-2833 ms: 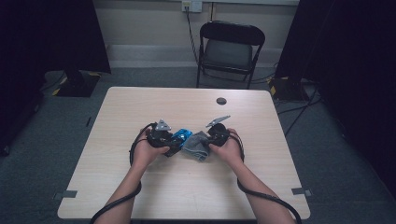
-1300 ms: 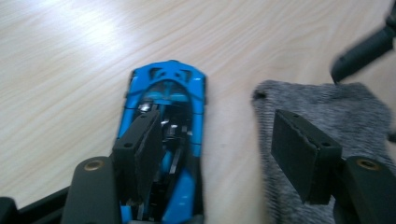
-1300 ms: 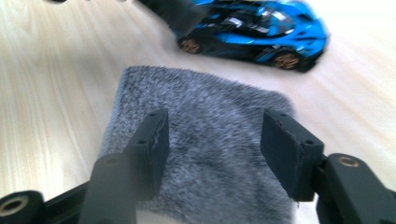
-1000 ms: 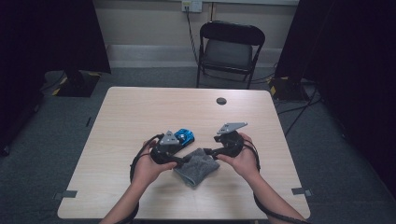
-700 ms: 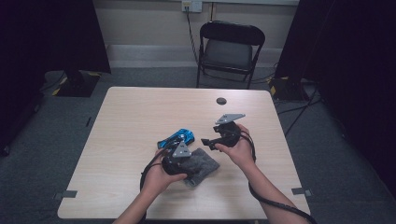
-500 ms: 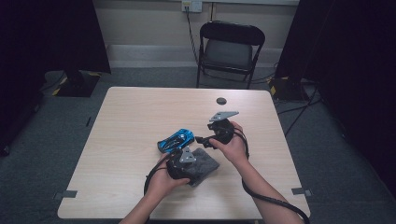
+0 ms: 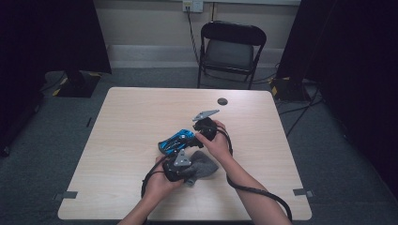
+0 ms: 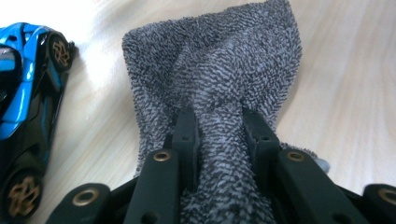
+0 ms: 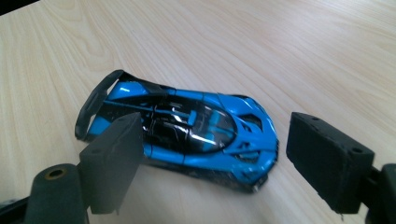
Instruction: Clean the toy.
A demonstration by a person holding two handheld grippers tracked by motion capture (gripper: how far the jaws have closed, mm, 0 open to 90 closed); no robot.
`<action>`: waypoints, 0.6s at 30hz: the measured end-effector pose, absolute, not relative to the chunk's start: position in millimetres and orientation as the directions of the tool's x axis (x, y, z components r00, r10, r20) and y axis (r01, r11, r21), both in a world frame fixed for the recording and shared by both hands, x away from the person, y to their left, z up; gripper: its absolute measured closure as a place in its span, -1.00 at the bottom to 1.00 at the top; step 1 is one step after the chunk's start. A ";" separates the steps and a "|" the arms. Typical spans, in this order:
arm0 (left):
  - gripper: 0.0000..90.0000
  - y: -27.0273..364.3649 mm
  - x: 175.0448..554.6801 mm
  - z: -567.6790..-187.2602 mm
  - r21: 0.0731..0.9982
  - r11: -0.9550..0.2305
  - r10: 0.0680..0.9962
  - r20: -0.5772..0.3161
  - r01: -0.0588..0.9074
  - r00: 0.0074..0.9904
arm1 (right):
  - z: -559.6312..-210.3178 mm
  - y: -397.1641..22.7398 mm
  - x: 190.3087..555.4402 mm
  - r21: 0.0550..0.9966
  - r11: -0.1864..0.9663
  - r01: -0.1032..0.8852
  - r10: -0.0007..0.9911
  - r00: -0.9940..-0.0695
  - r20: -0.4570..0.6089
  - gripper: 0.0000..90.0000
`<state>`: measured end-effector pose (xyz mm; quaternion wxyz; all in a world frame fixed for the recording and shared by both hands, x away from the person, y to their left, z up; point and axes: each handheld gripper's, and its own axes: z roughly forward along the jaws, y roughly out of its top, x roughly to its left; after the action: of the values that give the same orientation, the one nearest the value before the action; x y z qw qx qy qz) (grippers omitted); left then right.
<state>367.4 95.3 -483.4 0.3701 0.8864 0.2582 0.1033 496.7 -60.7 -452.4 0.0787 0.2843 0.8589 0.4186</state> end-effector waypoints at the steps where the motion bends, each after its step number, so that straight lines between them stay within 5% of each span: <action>1: 0.57 100.0 366.7 -481.0 0.704 -0.601 0.530 -0.003 0.378 0.848 | -453.0 -57.3 497.6 0.764 0.488 0.422 0.551 -0.828 0.105 -0.60; 9: 0.56 146.3 363.1 -478.2 0.694 -0.562 0.564 -0.076 0.449 0.823 | -460.1 -33.6 499.0 0.739 0.555 0.382 0.490 -0.868 0.081 -0.62; 18: 0.55 150.2 366.0 -478.2 0.691 -0.555 0.570 -0.089 0.463 0.817 | -473.7 -23.9 502.9 0.722 0.581 0.375 0.470 -0.879 0.078 -0.66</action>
<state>366.0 150.2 -478.2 0.3688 0.8788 0.2939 0.0727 502.9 -23.9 -473.7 0.0608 0.2381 0.8870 0.3909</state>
